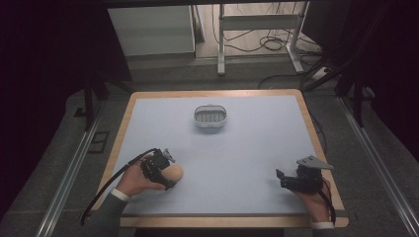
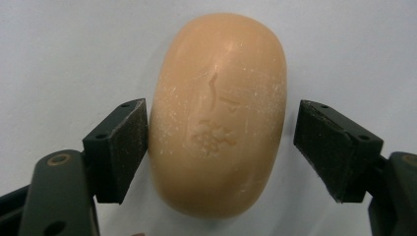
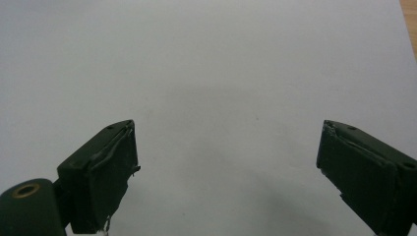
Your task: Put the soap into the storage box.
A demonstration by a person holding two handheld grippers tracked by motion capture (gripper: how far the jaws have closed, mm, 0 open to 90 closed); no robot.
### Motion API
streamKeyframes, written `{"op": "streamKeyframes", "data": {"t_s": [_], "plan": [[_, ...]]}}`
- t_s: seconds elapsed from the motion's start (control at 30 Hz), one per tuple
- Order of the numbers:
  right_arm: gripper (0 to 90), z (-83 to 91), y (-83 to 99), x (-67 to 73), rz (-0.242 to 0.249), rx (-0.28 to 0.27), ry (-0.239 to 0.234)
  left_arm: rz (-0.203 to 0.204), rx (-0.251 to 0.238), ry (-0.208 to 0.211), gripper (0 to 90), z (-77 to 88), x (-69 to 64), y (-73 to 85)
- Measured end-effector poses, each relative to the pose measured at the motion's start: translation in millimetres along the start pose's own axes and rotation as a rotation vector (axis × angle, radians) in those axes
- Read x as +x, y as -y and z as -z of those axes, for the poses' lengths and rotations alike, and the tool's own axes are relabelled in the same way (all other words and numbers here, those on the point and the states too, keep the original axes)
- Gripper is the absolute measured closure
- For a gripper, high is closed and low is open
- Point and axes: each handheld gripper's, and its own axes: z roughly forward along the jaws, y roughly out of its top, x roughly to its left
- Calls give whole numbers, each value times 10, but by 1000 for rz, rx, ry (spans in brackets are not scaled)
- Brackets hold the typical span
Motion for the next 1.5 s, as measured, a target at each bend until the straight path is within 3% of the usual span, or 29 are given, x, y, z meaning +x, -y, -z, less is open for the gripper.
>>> {"op": "streamKeyframes", "data": {"t_s": [0.3, 0.57, 0.83, 1.5], "plan": [[82, -8, 6, -7, 1, 4, 1, -3, 10, -23, 304, -19, 4, -3], [82, 6, 1, -4, 1, 1, 6, 6, -23, -23, 314, 19, 16, 6], [82, 3, 4, -9, 0, 2, 7, 19, -64, -22, 323, 180, 88, 3], [82, -2, 13, -28, -3, 4, 9, 10, -72, -22, 330, 227, 125, -77]]}}
